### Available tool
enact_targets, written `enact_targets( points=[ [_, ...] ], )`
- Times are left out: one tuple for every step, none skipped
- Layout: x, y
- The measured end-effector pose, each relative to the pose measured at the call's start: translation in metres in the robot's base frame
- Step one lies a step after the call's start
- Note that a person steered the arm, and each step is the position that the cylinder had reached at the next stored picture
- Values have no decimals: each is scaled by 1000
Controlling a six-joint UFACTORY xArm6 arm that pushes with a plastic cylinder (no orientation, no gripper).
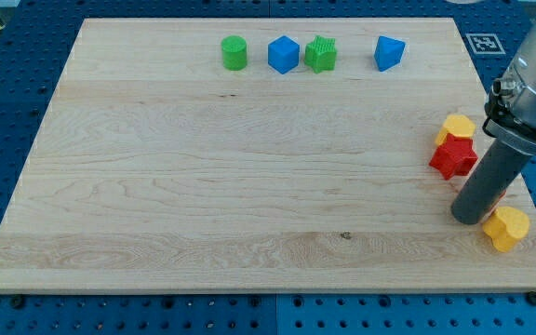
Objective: Move the red star slightly to the right
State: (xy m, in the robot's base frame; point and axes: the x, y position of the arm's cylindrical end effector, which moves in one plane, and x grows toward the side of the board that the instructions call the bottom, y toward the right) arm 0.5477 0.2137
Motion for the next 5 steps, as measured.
enact_targets(
  points=[
    [0, -5],
    [-1, -33],
    [-23, -37],
    [-37, -37],
    [-48, -37]
  ],
)
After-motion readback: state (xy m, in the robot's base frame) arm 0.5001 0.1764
